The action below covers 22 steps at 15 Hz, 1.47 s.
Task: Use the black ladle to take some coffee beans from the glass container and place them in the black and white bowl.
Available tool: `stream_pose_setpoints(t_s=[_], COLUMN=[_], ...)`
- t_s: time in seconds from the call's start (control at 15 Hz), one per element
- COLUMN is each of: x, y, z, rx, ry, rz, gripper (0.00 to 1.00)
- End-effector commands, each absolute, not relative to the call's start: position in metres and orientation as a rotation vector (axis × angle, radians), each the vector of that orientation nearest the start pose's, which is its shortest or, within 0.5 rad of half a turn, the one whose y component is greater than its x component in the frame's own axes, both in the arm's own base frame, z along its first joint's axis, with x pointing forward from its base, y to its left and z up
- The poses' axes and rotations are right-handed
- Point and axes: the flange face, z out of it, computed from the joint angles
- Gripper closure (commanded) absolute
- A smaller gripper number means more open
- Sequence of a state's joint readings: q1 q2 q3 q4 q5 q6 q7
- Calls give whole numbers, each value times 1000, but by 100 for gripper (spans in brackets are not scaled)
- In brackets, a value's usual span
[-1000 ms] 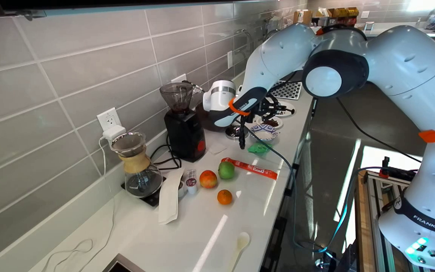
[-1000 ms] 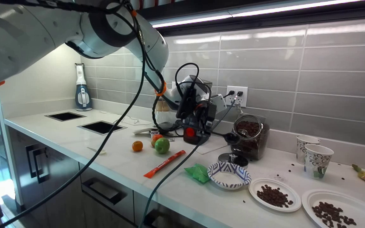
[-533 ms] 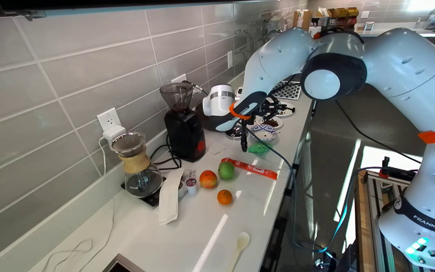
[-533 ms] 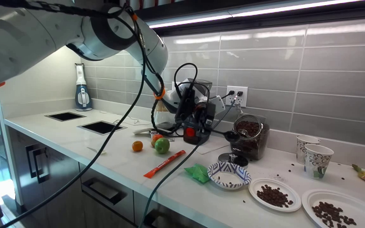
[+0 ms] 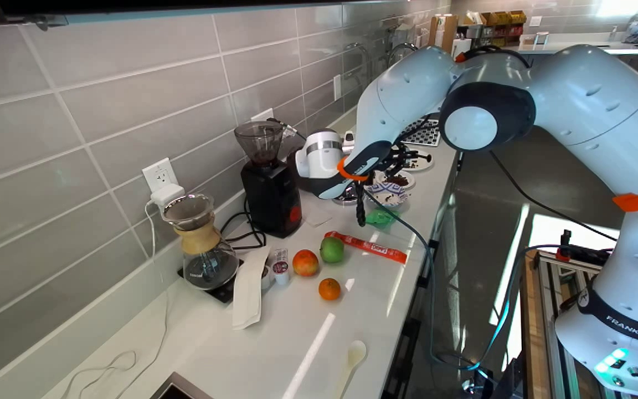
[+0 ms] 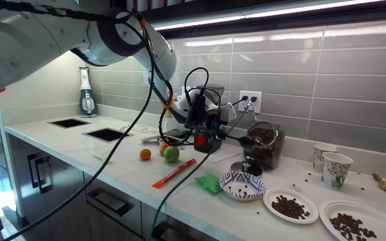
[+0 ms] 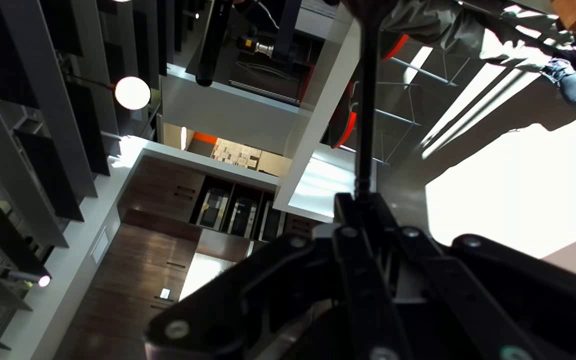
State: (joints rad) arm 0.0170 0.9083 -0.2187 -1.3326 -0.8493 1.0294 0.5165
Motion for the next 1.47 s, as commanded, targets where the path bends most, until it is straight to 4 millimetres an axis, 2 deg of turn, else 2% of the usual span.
stream_pose_setpoints(t_s=[0.0, 0.67, 1.4], x=[600, 603, 596], y=[-187, -180, -185], z=[227, 223, 221], rx=[1526, 1427, 1283], ry=[-516, -427, -416], rz=[-988, -1030, -1087], gripper=[98, 98, 98])
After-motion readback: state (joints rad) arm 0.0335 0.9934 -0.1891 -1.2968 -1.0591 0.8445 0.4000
